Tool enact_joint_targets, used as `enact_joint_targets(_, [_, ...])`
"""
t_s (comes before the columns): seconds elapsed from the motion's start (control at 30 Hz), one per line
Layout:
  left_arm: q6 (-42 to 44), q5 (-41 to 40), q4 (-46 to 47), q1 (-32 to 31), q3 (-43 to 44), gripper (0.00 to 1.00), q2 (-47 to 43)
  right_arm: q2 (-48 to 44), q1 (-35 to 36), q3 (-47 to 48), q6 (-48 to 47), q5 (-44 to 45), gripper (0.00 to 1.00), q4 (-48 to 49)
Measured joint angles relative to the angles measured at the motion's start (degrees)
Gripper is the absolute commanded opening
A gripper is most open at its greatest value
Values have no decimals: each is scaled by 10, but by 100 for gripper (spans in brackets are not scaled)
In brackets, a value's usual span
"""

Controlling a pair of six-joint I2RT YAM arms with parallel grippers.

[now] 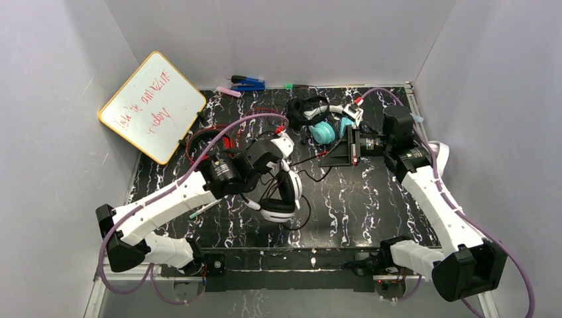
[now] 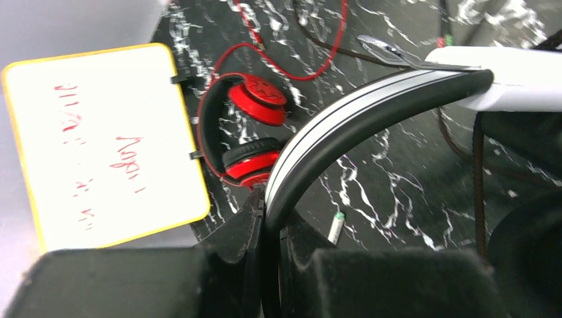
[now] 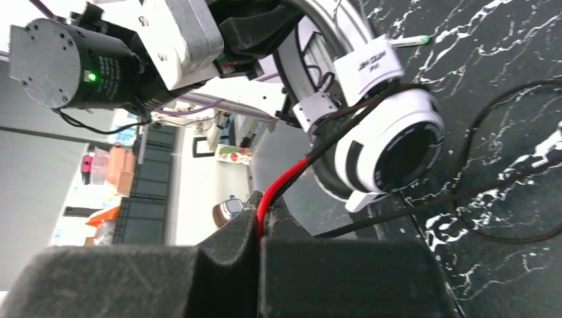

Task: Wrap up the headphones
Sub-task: Wrap the headphones cable around the headphones.

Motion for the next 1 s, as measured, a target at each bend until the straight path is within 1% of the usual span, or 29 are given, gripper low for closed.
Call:
enact_joint_targets(0.07, [-2, -38, 16, -8, -1, 0, 4, -3, 0, -7, 36, -9, 6, 30])
enact_joint_targets(0.13, [-7, -80, 32, -9, -1, 0, 8, -9, 2, -19, 73, -16, 8, 57])
enact_joint_targets(0.33, [-31, -187, 90, -10, -1, 0, 13, -29, 18, -26, 134, -20, 6, 92])
enact_joint_targets(0.43, [-76, -235, 107, -14, 0, 0, 19, -44, 33, -27, 150, -7, 6, 102])
enact_joint_targets(0.47, [-111, -252, 102, -16, 5, 0, 25, -48, 40, -28, 154, 1, 6, 105])
enact_joint_targets(0.57, [-194, -263, 86, -17, 18, 0, 41, -61, 64, -36, 164, 32, 6, 118])
enact_joint_targets(0.7, [-313, -248, 57, -17, 19, 0, 48, -81, 107, -60, 172, 88, 6, 132])
enact_joint_targets(0.83, [-404, -238, 13, -17, 30, 0, 62, -82, 163, -79, 171, 141, 8, 139])
enact_joint_targets(1.0, [-494, -206, -61, -4, 83, 0, 102, -67, 238, -84, 146, 224, 8, 120])
